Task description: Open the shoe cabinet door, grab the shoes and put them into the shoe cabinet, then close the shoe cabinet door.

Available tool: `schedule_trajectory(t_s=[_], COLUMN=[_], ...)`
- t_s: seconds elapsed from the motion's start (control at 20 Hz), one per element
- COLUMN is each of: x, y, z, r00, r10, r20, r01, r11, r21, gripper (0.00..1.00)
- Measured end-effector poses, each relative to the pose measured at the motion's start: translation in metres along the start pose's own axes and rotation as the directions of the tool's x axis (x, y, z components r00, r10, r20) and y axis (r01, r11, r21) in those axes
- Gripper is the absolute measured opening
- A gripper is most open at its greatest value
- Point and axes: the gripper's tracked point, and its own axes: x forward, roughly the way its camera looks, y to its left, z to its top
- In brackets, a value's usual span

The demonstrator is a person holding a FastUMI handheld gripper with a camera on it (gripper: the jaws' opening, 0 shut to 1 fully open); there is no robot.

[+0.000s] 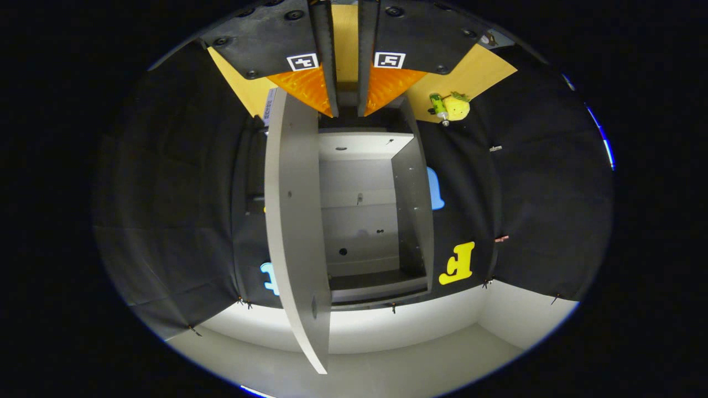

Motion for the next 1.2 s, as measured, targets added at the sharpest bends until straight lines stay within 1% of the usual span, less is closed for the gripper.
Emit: schedule_trajectory(t_s=[0.25, 0.3, 0.4, 0.65, 0.8, 1.05, 1.2], x=[0.024, 0.029, 0.040, 0.067, 0.084, 0.113, 0.132], y=[0.041, 0.052, 0.067, 0.082, 0.087, 0.091, 0.089], z=[-0.071, -0.089, -0.134, -0.237, -0.292, -0.363, -0.394], r00=[0.990, 0.984, 0.966, 0.915, 0.877, 0.830, 0.802], r10=[0.060, 0.078, 0.094, 0.075, 0.053, 0.013, -0.015], r20=[-0.124, -0.159, -0.241, -0.395, -0.477, -0.558, -0.597], r01=[-0.061, -0.078, -0.088, -0.054, -0.025, 0.020, 0.036], r11=[0.998, 0.997, 0.996, 0.997, 0.998, 0.998, 0.999], r21=[-0.005, 0.006, 0.035, 0.064, 0.066, 0.053, 0.023], gripper=[0.22, 0.22, 0.22, 0.22, 0.22, 0.22, 0.22])
